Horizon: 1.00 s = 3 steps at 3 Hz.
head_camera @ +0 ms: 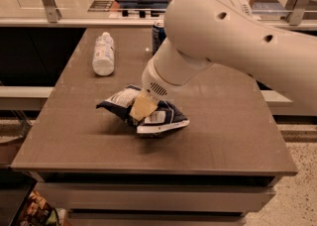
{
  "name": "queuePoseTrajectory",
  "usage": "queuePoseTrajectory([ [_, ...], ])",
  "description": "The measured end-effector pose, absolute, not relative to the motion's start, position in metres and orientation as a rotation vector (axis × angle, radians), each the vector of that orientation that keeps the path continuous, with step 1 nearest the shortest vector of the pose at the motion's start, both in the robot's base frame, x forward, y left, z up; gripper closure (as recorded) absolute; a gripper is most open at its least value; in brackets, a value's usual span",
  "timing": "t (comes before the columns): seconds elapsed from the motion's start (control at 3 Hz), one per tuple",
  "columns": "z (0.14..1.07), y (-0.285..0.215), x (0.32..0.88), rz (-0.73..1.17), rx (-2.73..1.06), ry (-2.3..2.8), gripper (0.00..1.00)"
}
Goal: Pick blue chip bag
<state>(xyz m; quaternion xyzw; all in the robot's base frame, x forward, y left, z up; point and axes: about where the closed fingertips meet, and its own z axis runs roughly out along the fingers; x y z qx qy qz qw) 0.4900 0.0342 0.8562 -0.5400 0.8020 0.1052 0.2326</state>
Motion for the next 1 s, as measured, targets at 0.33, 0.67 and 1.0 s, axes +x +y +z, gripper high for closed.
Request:
queuePoseTrajectory([
  [0.33,0.870,-0.001,0.515,0.349,-1.436,2.116,1.00],
  [0.67,0.890,-0.019,0.525,0.395,-1.436,1.996,1.00],
  [1.0,0.912,-0.023,0.525,0.397,-1.455,1.881,1.00],
])
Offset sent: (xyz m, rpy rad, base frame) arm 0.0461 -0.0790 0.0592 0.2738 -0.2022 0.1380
